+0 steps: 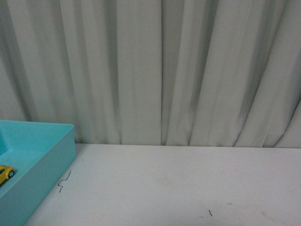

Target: Wind up and store yellow beetle toy

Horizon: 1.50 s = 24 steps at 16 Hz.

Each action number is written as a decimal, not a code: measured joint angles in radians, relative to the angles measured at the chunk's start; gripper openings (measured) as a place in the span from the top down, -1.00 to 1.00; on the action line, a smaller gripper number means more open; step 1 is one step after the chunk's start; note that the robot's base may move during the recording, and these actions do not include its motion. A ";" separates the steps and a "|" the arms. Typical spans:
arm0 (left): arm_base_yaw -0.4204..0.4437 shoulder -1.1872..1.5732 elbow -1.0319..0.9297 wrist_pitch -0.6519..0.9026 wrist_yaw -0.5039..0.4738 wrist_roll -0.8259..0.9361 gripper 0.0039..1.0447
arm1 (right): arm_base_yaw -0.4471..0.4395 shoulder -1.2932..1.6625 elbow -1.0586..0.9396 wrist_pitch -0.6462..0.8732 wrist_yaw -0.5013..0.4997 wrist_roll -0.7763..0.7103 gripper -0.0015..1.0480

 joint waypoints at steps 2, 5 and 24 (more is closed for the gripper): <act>0.000 -0.050 0.000 -0.042 0.000 0.000 0.97 | 0.000 0.000 0.000 0.000 0.000 0.000 -0.87; 0.000 -0.103 0.000 -0.101 0.000 0.000 0.97 | 0.000 0.000 0.000 0.000 0.000 0.000 -0.87; 0.000 -0.301 0.001 -0.306 -0.001 -0.001 -0.47 | 0.000 0.000 0.000 0.000 0.000 0.000 -0.87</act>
